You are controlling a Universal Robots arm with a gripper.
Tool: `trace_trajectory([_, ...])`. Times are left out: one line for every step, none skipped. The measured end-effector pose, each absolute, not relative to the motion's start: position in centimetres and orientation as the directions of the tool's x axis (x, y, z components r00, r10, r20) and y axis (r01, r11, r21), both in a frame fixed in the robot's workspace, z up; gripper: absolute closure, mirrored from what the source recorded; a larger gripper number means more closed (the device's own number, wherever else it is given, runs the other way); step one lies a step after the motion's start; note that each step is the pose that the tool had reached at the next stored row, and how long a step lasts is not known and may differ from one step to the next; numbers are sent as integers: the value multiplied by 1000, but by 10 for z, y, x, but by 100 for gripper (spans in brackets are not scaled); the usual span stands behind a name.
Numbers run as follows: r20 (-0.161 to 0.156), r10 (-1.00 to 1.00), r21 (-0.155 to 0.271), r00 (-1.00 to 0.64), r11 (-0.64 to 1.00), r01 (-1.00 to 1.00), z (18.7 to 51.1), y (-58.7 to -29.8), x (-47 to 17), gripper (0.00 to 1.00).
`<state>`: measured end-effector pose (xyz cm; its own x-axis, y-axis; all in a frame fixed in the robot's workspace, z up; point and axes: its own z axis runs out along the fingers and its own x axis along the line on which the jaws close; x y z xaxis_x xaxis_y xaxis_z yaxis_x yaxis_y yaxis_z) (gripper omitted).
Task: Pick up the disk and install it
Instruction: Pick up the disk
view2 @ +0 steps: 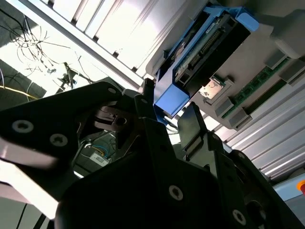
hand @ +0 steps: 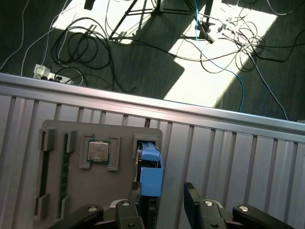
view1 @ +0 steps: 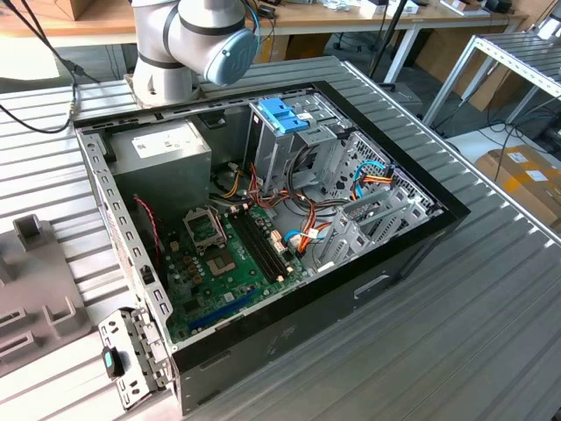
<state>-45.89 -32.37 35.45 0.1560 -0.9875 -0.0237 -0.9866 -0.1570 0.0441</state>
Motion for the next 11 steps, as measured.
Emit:
trace_trajectory([-24,-987,44,156,-157,-987,354,-324,-459,52])
trace_trajectory([-24,-987,44,156,-157,-987,354,-324,-459,52])
trace_trajectory([-24,-987,44,156,-157,-987,354,-324,-459,52])
trace_trajectory([-24,-987,44,156,-157,-987,354,-324,-459,52])
trace_trajectory([-24,-987,44,156,-157,-987,354,-324,-459,52])
trace_trajectory([-24,-987,44,156,-157,-987,354,-324,-459,52])
trace_trajectory([-24,-987,44,156,-157,-987,354,-324,-459,52])
trace_trajectory([-24,-987,44,156,-157,-987,354,-324,-459,51])
trace_trajectory([-24,-987,44,156,-157,-987,354,-324,-459,51])
trace_trajectory([-24,-987,44,156,-157,-987,354,-324,-459,45])
trace_trajectory([-24,-987,44,156,-157,-987,354,-324,-459,38])
